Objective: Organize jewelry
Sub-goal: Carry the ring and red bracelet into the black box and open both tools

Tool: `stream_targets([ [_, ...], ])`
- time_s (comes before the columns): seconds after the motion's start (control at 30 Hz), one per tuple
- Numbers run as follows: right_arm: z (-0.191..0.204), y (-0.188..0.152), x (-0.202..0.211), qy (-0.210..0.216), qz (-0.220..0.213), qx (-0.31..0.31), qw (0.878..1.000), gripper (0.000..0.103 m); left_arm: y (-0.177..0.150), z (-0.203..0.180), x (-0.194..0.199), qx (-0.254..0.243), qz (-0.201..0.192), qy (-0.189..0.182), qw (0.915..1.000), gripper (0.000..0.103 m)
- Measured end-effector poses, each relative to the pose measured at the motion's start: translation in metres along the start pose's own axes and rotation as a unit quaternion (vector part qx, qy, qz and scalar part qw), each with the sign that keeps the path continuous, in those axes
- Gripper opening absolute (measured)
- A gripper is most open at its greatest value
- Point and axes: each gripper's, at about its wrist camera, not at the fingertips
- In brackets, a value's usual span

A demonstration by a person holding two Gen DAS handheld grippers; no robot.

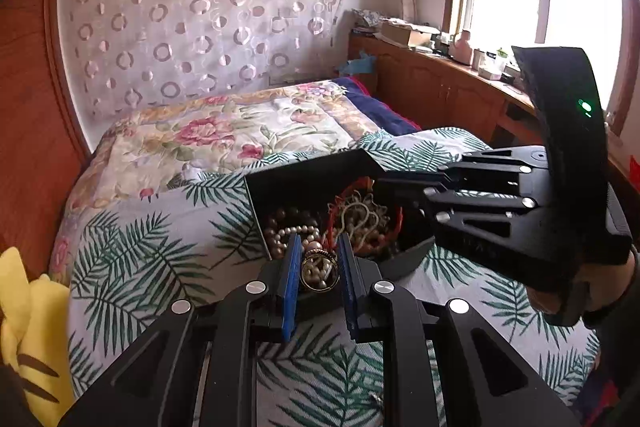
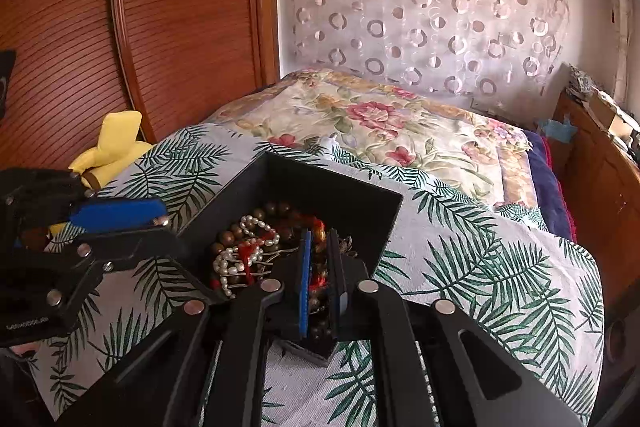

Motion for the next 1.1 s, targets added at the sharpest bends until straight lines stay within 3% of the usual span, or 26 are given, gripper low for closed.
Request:
stream_targets([
  [0.03, -0.001, 0.000, 0.001, -0.001, -0.002, -0.001, 1.000, 0.033, 0.001, 0.000, -0.001, 0.000, -0.001, 0.000, 1.0000, 0.017],
  [0.07, -0.002, 0.000, 0.003, 0.000, -0.005, -0.004, 1.000, 0.036, 0.003, 0.001, -0.003, 0.001, -0.001, 0.000, 1.0000, 0.017],
  [0.53, -0.025, -0.015, 0.042, 0.000, -0.028, -0.025, 0.999, 0.036, 0.007, -0.001, -0.052, 0.006, 0.020, 0.002, 0.9998, 0.018],
  [0.67, -0.021, -0.024, 0.051, 0.009, -0.029, -0.033, 0.999, 0.036, 0.004, -0.001, -0.049, 0.008, 0.021, 0.007, 0.9997, 0.035],
  [0.77, -0.019, -0.031, 0.061, 0.013, -0.027, -0.042, 0.999, 0.036, -0.001, -0.002, -0.038, 0.009, 0.019, 0.009, 0.9997, 0.041],
  [1.1, 0.023, -0.064, 0.095, 0.050, -0.005, -0.039, 0.998, 0.036, -0.045, 0.004, 0.031, 0.021, 0.009, 0.020, 0.9995, 0.068],
])
Point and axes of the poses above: each gripper's, at about its wrist camera, not at the fingertips, and x roughly against the way its jaws point, z to its left, y to its top, and after that the axes turned 15 degrees about -z, right-handed
